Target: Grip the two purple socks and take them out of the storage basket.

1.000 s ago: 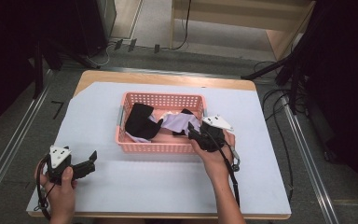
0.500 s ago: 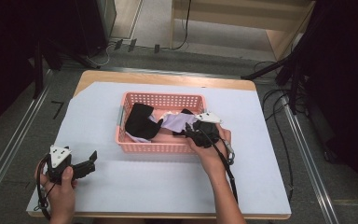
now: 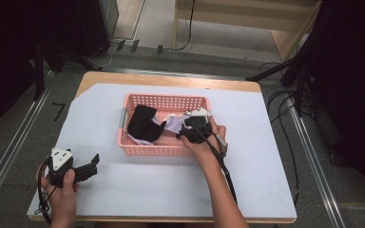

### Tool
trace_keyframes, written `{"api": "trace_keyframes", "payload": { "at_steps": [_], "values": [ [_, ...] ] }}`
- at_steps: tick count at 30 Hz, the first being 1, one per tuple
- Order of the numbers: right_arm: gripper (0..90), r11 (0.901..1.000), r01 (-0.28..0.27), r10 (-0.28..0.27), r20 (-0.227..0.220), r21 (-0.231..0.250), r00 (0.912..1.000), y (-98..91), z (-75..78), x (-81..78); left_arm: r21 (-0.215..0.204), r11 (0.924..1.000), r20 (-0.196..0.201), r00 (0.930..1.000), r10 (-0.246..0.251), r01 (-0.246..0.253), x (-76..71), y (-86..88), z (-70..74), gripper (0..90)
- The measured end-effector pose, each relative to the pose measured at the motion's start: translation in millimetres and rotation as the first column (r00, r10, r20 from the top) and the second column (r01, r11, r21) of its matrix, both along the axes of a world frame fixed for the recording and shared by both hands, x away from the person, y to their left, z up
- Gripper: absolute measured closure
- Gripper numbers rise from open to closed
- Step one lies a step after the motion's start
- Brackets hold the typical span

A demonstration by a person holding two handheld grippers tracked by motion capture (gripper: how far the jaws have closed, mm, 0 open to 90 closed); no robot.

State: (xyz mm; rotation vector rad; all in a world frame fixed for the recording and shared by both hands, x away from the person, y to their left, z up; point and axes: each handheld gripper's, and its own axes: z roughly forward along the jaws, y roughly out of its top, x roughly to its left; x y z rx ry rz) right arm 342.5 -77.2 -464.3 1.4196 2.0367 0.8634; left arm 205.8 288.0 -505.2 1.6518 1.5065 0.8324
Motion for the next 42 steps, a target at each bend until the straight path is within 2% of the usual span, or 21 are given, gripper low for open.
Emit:
{"api": "trace_keyframes", "payload": {
  "at_steps": [4, 7, 9, 10, 11, 12, 14, 15, 16, 17, 20, 22, 23, 26, 30, 31, 32, 33, 37, 38, 42],
  "values": [
    [44.2, 0.9979, 0.047, -0.048, -0.022, -0.044, 0.9986, 4.9, -2.5, 4.3, 0.000, 1.0000, 0.001, 1.0000, -0.001, 0.001, 0.1, 0.3, -0.1, 3.9],
    [49.9, 0.9958, 0.039, -0.044, -0.059, -0.082, 0.9973, 8.7, -4.9, 6.8, -0.003, 1.0000, 0.000, 1.0000, -0.003, 0.003, 0.1, 0.4, -0.1, 3.9],
    [58.0, 0.9966, 0.010, -0.018, -0.101, -0.082, 0.9947, 11.9, -9.1, 7.9, -0.003, 1.0000, -0.001, 1.0000, -0.005, 0.005, 0.3, 0.7, 0.0, 3.9],
    [64.4, 0.9966, 0.000, -0.012, -0.143, -0.082, 0.9896, 13.0, -11.6, 8.9, -0.003, 1.0000, -0.001, 1.0000, -0.005, 0.005, 0.3, 0.8, 0.0, 3.9],
    [70.3, 0.9969, 0.002, -0.015, -0.160, -0.078, 0.9869, 12.9, -12.3, 9.3, -0.004, 1.0000, -0.001, 1.0000, -0.005, 0.005, 0.3, 0.8, 0.0, 3.9],
    [78.1, 0.9967, 0.005, -0.018, -0.157, -0.081, 0.9875, 11.9, -12.3, 9.4, -0.004, 1.0000, -0.001, 1.0000, -0.006, 0.006, 0.3, 0.8, -0.1, 3.9],
    [86.7, 0.9991, 0.016, -0.021, -0.151, -0.039, 0.9883, 6.7, -9.3, 9.3, -0.004, 1.0000, -0.002, 1.0000, -0.005, 0.005, 0.4, 0.8, -0.1, 3.9],
    [87.8, 0.9995, 0.030, -0.028, -0.156, 0.009, 0.9873, 3.3, -6.8, 9.1, -0.003, 1.0000, -0.008, 1.0000, -0.004, 0.004, 0.3, 0.9, 0.3, 3.9],
    [88.3, 0.9955, 0.032, -0.020, -0.133, 0.089, 0.9909, -4.0, -1.9, 6.8, -0.003, 1.0000, -0.007, 1.0000, -0.005, 0.005, 0.4, 0.9, 0.2, 3.9],
    [88.3, 0.9955, 0.032, -0.020, -0.133, 0.089, 0.9909, -4.0, -1.9, 6.8, -0.004, 1.0000, -0.006, 1.0000, -0.005, 0.005, 0.5, 0.9, 0.1, 3.9],
    [88.4, 0.9915, 0.033, -0.027, -0.046, 0.126, 0.9986, -11.7, 6.8, -0.2, -0.003, 1.0000, -0.008, 1.0000, -0.005, 0.005, 0.8, 0.9, 0.0, 3.9],
    [88.4, 0.9846, 0.018, -0.021, 0.016, 0.174, 0.9997, -17.9, 14.3, -5.1, 0.000, 1.0000, -0.008, 0.9999, -0.006, 0.006, 1.0, 0.8, -0.1, 3.9],
    [88.4, 0.9827, 0.015, -0.027, 0.060, 0.185, 0.9978, -21.5, 19.0, -8.3, 0.000, 1.0000, -0.007, 1.0000, -0.006, 0.006, 1.0, 0.7, -0.2, 3.9],
    [88.4, 0.9729, -0.007, -0.025, 0.134, 0.231, 0.9907, -29.2, 28.6, -14.2, 0.001, 1.0000, -0.007, 1.0000, -0.004, 0.004, 1.0, 0.6, -0.2, 3.9],
    [88.3, 0.9596, -0.049, -0.023, 0.252, 0.277, 0.9674, -38.9, 39.3, -21.7, 0.002, 1.0000, -0.006, 1.0000, -0.005, 0.005, 0.8, 0.4, -0.2, 3.9],
    [88.3, 0.9565, -0.060, -0.024, 0.283, 0.285, 0.9589, -41.0, 40.9, -23.2, 0.004, 1.0000, -0.006, 1.0000, -0.007, 0.007, 0.8, 0.6, -0.1, 3.9],
    [88.3, 0.9525, -0.078, -0.022, 0.322, 0.294, 0.9464, -44.9, 43.3, -25.2, 0.004, 1.0000, -0.005, 1.0000, -0.007, 0.007, 0.7, 0.5, -0.1, 3.9],
    [88.3, 0.9525, -0.078, -0.022, 0.322, 0.294, 0.9464, -44.9, 43.3, -25.2, 0.004, 1.0000, -0.004, 1.0000, -0.006, 0.006, 0.8, 0.4, -0.2, 3.9],
    [88.4, 0.9419, -0.107, -0.037, 0.417, 0.318, 0.9083, -53.4, 46.8, -29.7, 0.004, 1.0000, -0.004, 1.0000, -0.006, 0.006, 1.0, 0.6, -0.2, 3.9],
    [88.4, 0.9394, -0.107, -0.045, 0.425, 0.326, 0.9040, -55.1, 47.4, -30.4, 0.002, 1.0000, -0.003, 1.0000, -0.005, 0.005, 1.0, 0.5, -0.3, 3.9],
    [88.3, 0.9370, -0.076, -0.102, 0.475, 0.341, 0.8742, -66.5, 49.8, -32.8, 0.000, 1.0000, -0.006, 1.0000, -0.005, 0.005, 0.9, 0.6, 0.0, 3.9]
  ]
}}
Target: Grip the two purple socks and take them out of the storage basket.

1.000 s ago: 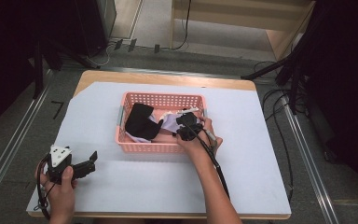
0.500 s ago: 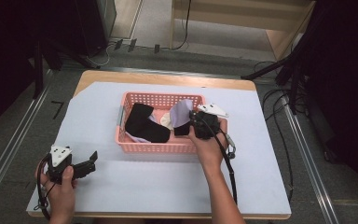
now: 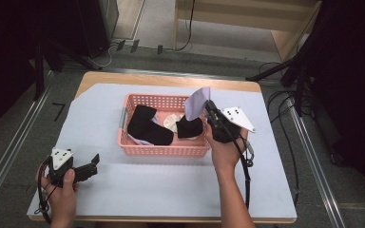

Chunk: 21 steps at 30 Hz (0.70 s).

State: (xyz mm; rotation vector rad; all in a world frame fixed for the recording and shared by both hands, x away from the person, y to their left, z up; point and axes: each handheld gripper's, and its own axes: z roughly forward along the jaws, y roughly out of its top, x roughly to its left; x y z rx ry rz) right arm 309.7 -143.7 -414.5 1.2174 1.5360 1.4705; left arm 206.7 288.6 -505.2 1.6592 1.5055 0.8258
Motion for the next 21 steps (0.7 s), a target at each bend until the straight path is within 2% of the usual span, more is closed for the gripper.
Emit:
{"api": "trace_keyframes", "payload": {
  "at_steps": [4, 10, 15, 21],
  "values": [
    [88.4, 0.9990, 0.042, -0.043, 0.025, 0.016, 0.9988, -12.4, 1.4, -2.0, 0.001, 1.0000, 0.001, 1.0000, 0.001, -0.001, 0.1, -0.2, -0.1, 3.9],
    [88.3, 0.9925, 0.116, -0.118, 0.052, 0.038, 0.9917, -38.1, 2.2, -6.7, 0.001, 1.0000, 0.000, 1.0000, 0.002, -0.002, -0.1, -0.5, -0.1, 3.9],
    [88.3, 0.9852, 0.166, -0.167, 0.033, 0.042, 0.9853, -58.5, -2.6, -9.5, 0.006, 1.0000, -0.002, 1.0000, 0.002, -0.002, -0.4, -0.6, 0.1, 3.9],
    [88.2, 0.9757, 0.217, -0.216, -0.016, 0.032, 0.9762, -79.7, -23.3, -12.2, 0.005, 1.0000, -0.002, 1.0000, 0.002, -0.002, -0.4, -0.6, 0.1, 3.9]
  ]
}}
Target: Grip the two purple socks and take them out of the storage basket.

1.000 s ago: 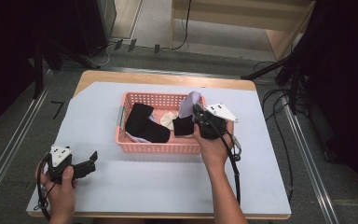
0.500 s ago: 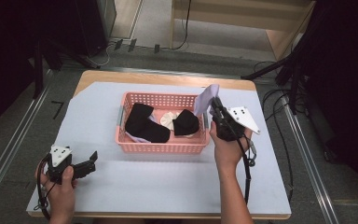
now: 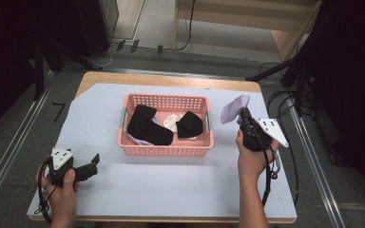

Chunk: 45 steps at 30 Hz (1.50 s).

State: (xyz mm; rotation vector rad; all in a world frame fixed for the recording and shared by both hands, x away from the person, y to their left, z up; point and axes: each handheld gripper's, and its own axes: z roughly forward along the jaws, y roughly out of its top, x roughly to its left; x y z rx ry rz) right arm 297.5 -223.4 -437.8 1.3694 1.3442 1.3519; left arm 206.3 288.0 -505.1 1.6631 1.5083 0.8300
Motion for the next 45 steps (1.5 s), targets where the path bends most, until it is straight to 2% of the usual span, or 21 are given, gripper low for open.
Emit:
{"api": "trace_keyframes", "payload": {
  "at_steps": [2, 6, 9, 12, 13, 15, 18, 20, 23, 28, 31, 35, 36, 38, 40, 42, 44, 45],
  "values": [
    [88.2, 0.9999, 0.011, -0.010, -0.035, 0.006, 0.9993, -6.2, -11.6, -1.7, 0.000, 1.0000, 0.000, 1.0000, 0.000, 0.000, 0.0, 0.0, 0.0, 3.9],
    [88.2, 0.9994, 0.032, -0.031, -0.075, 0.014, 0.9967, -16.9, -30.0, -4.5, -0.002, 1.0000, 0.002, 1.0000, 0.001, -0.001, 0.1, -0.2, -0.1, 3.9],
    [86.8, 0.9990, 0.037, -0.034, -0.129, 0.024, 0.9911, -23.0, -43.2, -6.8, -0.002, 1.0000, 0.002, 1.0000, 0.001, -0.001, 0.1, -0.2, -0.1, 3.9],
    [72.8, 0.9961, 0.047, -0.034, -0.175, 0.075, 0.9840, -27.1, -49.3, -7.3, -0.001, 1.0000, 0.002, 1.0000, 0.002, -0.002, 0.1, -0.2, -0.1, 3.9],
    [67.7, 0.9949, 0.053, -0.037, -0.179, 0.086, 0.9832, -27.5, -49.2, -7.9, 0.001, 1.0000, 0.001, 1.0000, 0.004, -0.004, 0.2, -0.2, -0.1, 3.9],
    [58.6, 0.9943, 0.066, -0.053, -0.156, 0.084, 0.9864, -26.8, -46.4, -8.6, 0.001, 1.0000, 0.000, 1.0000, 0.004, -0.004, 0.2, -0.2, -0.1, 3.9],
    [56.0, 0.9929, 0.060, -0.046, -0.130, 0.103, 0.9904, -20.1, -36.3, -9.0, 0.002, 1.0000, -0.003, 1.0000, 0.003, -0.003, 0.4, -0.2, 0.0, 3.9],
    [55.5, 0.9943, 0.025, -0.012, -0.118, 0.104, 0.9929, -9.4, -26.2, -8.0, 0.001, 1.0000, -0.003, 1.0000, 0.003, -0.003, 0.4, -0.2, 0.0, 3.9],
    [55.2, 0.9966, -0.035, 0.043, -0.116, 0.075, 0.9923, 11.2, -13.9, -4.3, -0.001, 1.0000, -0.003, 1.0000, 0.003, -0.003, 0.5, -0.1, -0.1, 3.9],
    [55.5, 0.9908, -0.133, 0.135, -0.126, 0.028, 0.9829, 54.1, -2.5, 6.4, -0.001, 1.0000, -0.001, 1.0000, 0.000, 0.000, 0.4, 0.2, -0.1, 3.9],
    [55.6, 0.9802, -0.198, 0.196, -0.145, -0.001, 0.9699, 83.7, -1.0, 13.7, -0.002, 1.0000, -0.001, 1.0000, 0.000, 0.000, 0.4, 0.4, -0.1, 3.9],
    [55.5, 0.9604, -0.277, 0.267, -0.204, -0.025, 0.9419, 119.9, -6.0, 26.7, -0.005, 1.0000, -0.002, 1.0000, -0.001, 0.001, 0.6, 0.7, -0.1, 3.9],
    [55.4, 0.9578, -0.286, 0.274, -0.220, -0.027, 0.9363, 125.2, -7.2, 29.0, -0.007, 1.0000, -0.001, 1.0000, -0.001, 0.001, 0.6, 0.8, -0.1, 3.9],
    [54.9, 0.9515, -0.307, 0.290, -0.270, -0.021, 0.9181, 139.0, -10.8, 37.0, -0.008, 1.0000, -0.004, 1.0000, 0.000, 0.000, 0.6, 1.1, 0.0, 3.9],
    [54.9, 0.9465, -0.322, 0.298, -0.304, -0.028, 0.9047, 147.9, -14.3, 44.3, -0.008, 1.0000, -0.004, 1.0000, 0.000, 0.000, 0.6, 1.0, 0.0, 3.9],
    [56.1, 0.9434, -0.330, 0.292, -0.394, -0.031, 0.8713, 158.2, -14.2, 52.3, -0.007, 1.0000, -0.003, 1.0000, 0.001, -0.001, 0.7, 0.8, -0.1, 3.9],
    [56.0, 0.9387, -0.345, 0.312, -0.422, -0.003, 0.8515, 165.2, -11.7, 56.9, -0.006, 1.0000, -0.003, 1.0000, 0.000, 0.000, 0.6, 0.8, 0.0, 3.9],
    [56.0, 0.9366, -0.350, 0.321, -0.428, 0.011, 0.8449, 168.6, -10.3, 58.6, -0.005, 1.0000, -0.003, 1.0000, 0.000, 0.000, 0.6, 0.8, -0.1, 3.9]
  ]
}}
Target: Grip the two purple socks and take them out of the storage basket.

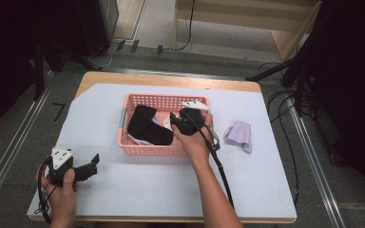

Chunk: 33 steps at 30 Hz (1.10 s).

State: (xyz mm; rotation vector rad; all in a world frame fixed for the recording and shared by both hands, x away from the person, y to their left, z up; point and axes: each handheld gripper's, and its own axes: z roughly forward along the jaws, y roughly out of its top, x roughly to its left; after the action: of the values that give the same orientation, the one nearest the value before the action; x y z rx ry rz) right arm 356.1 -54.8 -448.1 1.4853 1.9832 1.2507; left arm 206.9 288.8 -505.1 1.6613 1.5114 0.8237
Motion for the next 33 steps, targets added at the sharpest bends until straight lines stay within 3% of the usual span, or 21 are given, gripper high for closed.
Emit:
{"api": "trace_keyframes", "payload": {
  "at_steps": [3, 8, 10, 16, 22, 25, 28, 29, 31, 33],
  "values": [
    [56.1, 1.0000, -0.007, 0.007, -0.025, -0.006, 0.9997, 8.8, 2.7, 3.7, 0.002, 1.0000, 0.001, 1.0000, 0.001, -0.001, -0.1, -0.2, -0.1, 3.9],
    [57.3, 0.9998, 0.001, 0.001, -0.106, 0.021, 0.9943, 20.4, 3.9, 12.3, 0.004, 1.0000, 0.001, 1.0000, 0.000, 0.000, -0.1, -0.3, 0.0, 3.9],
    [57.3, 0.9981, 0.017, -0.008, -0.152, 0.060, 0.9884, 23.5, 3.4, 16.0, 0.002, 1.0000, 0.002, 1.0000, 0.001, -0.001, 0.2, -0.6, -0.2, 3.9],
    [58.7, 0.9981, 0.007, 0.009, -0.264, 0.062, 0.9644, 39.6, 3.1, 28.0, -0.003, 1.0000, -0.007, 1.0000, 0.000, 0.000, 0.6, 0.0, -0.1, 3.9],
    [53.7, 0.9976, -0.056, 0.066, -0.324, 0.040, 0.9437, 63.4, 2.5, 36.5, -0.009, 1.0000, -0.005, 1.0000, 0.001, -0.001, 0.7, 0.0, -0.2, 3.9],
    [50.5, 0.9934, -0.097, 0.111, -0.315, 0.061, 0.9425, 75.2, 3.1, 37.4, -0.010, 1.0000, -0.006, 1.0000, 0.000, 0.000, 0.8, 0.1, -0.2, 3.9],
    [48.2, 0.9905, -0.131, 0.137, -0.310, 0.040, 0.9407, 84.7, 0.6, 39.7, -0.010, 0.9999, -0.007, 1.0000, -0.002, 0.002, 0.9, 0.3, -0.2, 3.9],
    [50.2, 0.9909, -0.131, 0.134, -0.320, 0.030, 0.9381, 86.4, -0.4, 41.0, -0.010, 0.9999, -0.007, 1.0000, -0.002, 0.002, 0.9, 0.3, -0.3, 3.9],
    [67.5, 0.9927, -0.117, 0.119, -0.334, 0.027, 0.9349, 86.6, -2.2, 43.4, -0.011, 0.9999, -0.007, 1.0000, -0.003, 0.003, 1.0, 0.4, -0.3, 3.9],
    [83.6, 0.9935, -0.102, 0.113, -0.376, 0.051, 0.9198, 83.3, -3.7, 45.9, -0.010, 0.9999, -0.008, 0.9999, -0.006, 0.006, 1.0, 0.4, -0.2, 3.9]
  ]
}}
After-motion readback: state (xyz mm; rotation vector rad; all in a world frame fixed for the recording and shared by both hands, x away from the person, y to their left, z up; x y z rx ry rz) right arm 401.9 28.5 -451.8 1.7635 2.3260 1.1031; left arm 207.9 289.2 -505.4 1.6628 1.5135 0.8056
